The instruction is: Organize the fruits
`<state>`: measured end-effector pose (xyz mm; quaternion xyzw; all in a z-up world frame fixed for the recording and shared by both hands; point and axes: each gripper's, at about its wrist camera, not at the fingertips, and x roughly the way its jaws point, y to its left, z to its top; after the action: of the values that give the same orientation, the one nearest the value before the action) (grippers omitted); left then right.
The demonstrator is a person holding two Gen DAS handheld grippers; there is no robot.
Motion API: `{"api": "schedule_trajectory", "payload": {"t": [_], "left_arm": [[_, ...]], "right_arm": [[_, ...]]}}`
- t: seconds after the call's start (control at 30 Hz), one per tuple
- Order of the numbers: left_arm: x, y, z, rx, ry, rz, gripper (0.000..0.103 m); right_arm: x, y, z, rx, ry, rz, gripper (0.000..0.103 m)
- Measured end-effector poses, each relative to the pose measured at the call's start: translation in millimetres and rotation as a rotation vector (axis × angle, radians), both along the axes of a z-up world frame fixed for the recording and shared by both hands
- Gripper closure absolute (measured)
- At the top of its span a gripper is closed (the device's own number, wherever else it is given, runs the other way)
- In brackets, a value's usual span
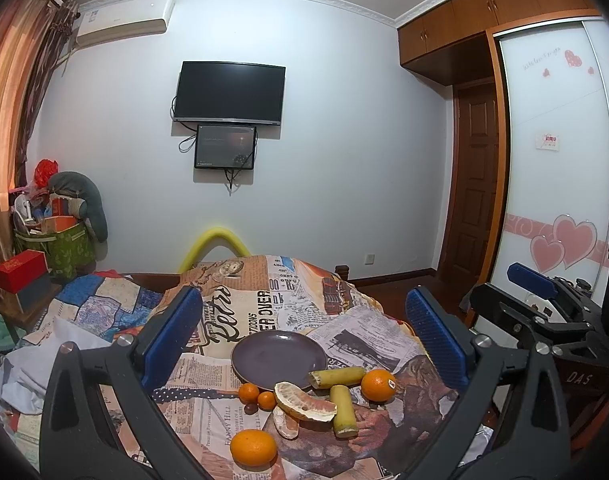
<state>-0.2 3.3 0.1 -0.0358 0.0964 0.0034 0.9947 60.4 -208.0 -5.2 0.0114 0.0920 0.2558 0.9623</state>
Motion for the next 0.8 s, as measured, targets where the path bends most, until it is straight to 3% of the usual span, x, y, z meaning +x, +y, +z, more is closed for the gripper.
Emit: {"api": "schedule_trajectory", "payload": {"t": [0.8], "left_arm": [[-0.3, -2.0, 0.2, 0.002, 0.001, -0.005, 0.000]], "right_arm": [[0.5, -1.7, -0.5, 0.005, 0.010, 0.002, 0.000]]}}
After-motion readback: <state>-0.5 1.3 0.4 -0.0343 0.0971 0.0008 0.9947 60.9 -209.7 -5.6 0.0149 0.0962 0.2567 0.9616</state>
